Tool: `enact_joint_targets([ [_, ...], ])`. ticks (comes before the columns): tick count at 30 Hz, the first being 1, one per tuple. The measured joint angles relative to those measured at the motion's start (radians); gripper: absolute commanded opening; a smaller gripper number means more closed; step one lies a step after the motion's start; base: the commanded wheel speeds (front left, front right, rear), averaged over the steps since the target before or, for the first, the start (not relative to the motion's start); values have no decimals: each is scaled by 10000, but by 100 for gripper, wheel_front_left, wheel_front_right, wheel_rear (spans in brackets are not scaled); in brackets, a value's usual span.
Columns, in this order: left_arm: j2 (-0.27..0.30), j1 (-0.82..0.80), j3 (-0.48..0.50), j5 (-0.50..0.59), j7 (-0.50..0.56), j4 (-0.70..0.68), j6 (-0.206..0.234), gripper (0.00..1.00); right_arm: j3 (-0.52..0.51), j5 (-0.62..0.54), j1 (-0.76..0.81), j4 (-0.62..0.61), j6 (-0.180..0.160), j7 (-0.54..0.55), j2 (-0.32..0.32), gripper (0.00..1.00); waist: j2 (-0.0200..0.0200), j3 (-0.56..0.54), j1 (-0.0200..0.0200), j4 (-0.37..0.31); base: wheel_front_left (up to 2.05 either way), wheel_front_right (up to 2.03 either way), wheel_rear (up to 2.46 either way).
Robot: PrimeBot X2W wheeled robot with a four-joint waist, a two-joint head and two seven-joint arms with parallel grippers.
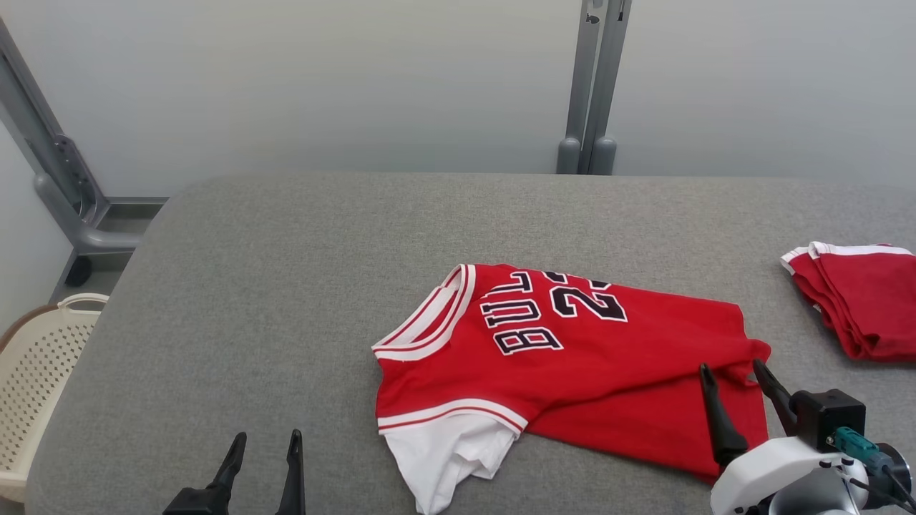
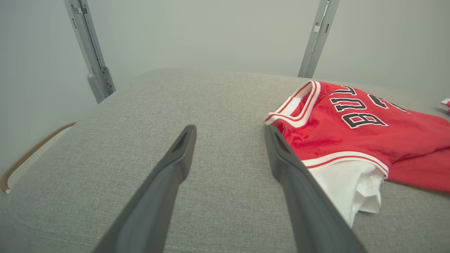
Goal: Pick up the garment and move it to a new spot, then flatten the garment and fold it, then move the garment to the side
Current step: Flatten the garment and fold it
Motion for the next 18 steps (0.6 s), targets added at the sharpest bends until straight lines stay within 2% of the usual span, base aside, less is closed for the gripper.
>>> enact_joint_targets([
  [6, 6, 0, -105, -4, 56, -31, 0, 100, -46, -6, -26, -58, 0, 44, 0, 100, 0, 62, 0, 13, 0, 0, 0],
  [18, -224, -18, -1210, -807, 1664, 495, -721, 100, -261, -8, -15, -90, 0, 817, 2, 100, 0, 264, 0, 81, 0, 0, 0],
])
